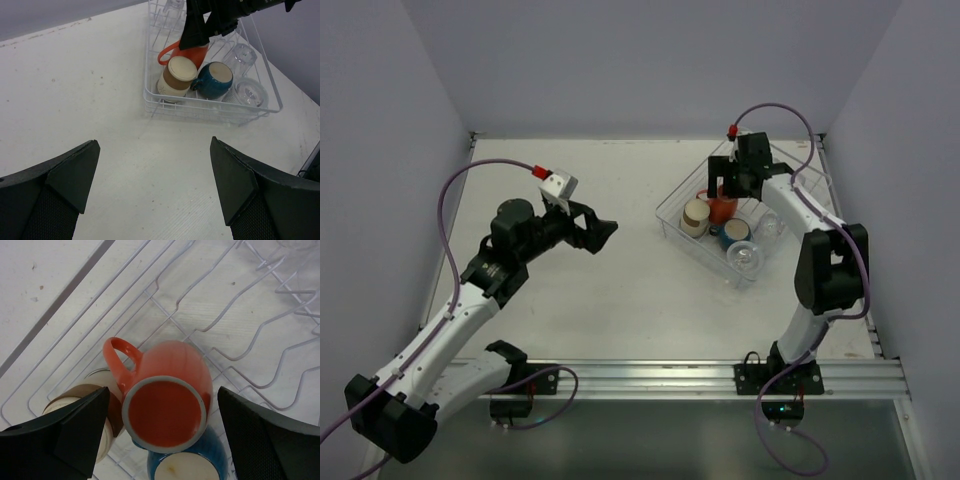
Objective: Unload the cups from the dish rack
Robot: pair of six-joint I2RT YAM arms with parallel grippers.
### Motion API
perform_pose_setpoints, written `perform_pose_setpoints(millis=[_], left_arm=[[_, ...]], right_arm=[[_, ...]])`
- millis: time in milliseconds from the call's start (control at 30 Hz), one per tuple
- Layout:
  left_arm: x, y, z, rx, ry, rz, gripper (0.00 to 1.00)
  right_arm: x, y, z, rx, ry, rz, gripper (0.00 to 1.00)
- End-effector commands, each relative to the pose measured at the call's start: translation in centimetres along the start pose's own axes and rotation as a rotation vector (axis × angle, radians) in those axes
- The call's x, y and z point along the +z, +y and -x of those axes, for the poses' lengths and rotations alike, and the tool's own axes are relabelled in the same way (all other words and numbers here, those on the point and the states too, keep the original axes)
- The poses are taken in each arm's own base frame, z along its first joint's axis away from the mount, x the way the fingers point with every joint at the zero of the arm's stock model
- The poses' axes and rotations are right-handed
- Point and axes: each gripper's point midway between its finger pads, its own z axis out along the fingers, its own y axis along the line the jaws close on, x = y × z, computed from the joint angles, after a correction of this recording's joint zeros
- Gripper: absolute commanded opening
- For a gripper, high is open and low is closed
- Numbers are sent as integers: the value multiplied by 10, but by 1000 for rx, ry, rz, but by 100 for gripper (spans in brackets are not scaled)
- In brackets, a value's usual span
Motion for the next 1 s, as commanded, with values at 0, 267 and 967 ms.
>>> perform_pose_setpoints(millis=[0, 267, 967], left_arm=[[0, 0, 8, 24, -17, 9, 100], [1, 1, 7, 23, -12, 12, 100], [15, -28, 26, -113, -16, -128, 100]], right_arm=[[1, -2, 15, -30, -19, -14, 91], [8, -8, 10, -37, 17, -49, 82], [-142, 13, 96, 131, -460, 67, 34]])
